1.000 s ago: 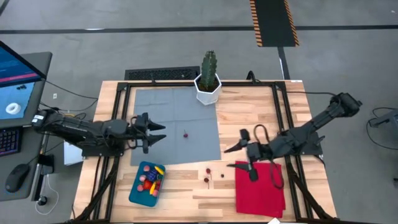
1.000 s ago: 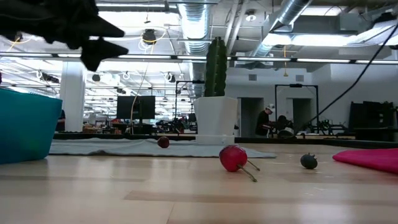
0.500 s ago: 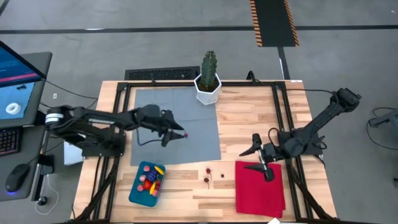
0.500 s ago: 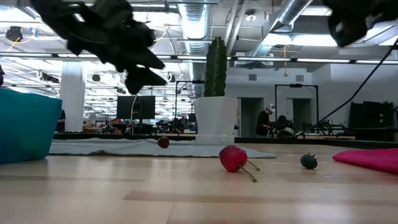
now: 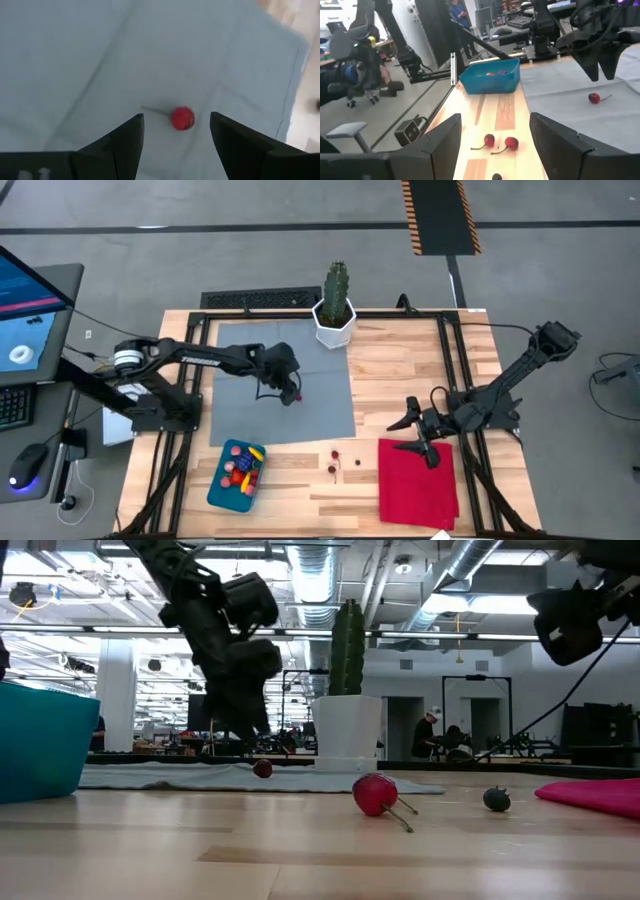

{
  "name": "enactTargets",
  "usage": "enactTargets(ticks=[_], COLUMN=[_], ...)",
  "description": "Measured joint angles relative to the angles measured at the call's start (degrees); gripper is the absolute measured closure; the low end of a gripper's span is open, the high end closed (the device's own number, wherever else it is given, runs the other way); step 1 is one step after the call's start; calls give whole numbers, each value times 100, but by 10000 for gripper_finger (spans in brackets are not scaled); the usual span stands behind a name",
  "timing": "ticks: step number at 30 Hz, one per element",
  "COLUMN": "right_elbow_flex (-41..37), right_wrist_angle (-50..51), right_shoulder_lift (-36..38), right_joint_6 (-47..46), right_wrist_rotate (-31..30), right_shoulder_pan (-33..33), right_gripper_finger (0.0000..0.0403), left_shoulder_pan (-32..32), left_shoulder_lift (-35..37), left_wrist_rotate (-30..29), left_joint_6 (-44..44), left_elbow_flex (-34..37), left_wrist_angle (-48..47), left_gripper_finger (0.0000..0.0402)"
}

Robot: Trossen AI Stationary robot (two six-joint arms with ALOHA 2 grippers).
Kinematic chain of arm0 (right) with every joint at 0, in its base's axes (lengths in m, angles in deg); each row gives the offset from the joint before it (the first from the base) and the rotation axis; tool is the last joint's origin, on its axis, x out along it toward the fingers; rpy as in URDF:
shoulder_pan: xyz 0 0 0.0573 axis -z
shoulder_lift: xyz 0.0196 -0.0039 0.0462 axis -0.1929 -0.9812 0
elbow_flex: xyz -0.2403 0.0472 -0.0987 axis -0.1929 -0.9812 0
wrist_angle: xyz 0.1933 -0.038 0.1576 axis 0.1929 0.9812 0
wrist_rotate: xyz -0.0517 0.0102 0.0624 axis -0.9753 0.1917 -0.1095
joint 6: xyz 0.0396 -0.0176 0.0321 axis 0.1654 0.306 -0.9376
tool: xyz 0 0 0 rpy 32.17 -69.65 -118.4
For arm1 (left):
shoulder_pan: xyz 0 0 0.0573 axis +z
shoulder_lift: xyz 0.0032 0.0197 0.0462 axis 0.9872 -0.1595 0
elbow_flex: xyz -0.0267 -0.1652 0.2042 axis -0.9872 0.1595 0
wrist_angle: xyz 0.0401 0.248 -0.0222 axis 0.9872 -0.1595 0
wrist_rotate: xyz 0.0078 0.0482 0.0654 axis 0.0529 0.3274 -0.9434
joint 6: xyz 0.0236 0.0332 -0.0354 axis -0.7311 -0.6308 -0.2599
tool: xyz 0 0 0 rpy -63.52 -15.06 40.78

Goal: Pick and placing Produce into tupperware
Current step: Put the cherry into the blue bin

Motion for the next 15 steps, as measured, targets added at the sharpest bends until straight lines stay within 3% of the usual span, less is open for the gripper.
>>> enactTargets(ticks=[6, 15], right_elbow_flex=[-17, -17], right_wrist_angle=[1, -37], right_shoulder_lift=[-2, -2], right_joint_6=[-86, -86], right_wrist_rotate=[-1, 0], right_shoulder_pan=[0, 4], right_gripper_finger=[144, 144], left_shoulder_pan=[-343, -600], left_shoulder_lift=[-359, -370], left_wrist_rotate=[59, -745], left_joint_6=[48, 150], left_elbow_flex=[-358, -408], left_wrist_angle=[-250, -459], left_gripper_finger=[184, 184])
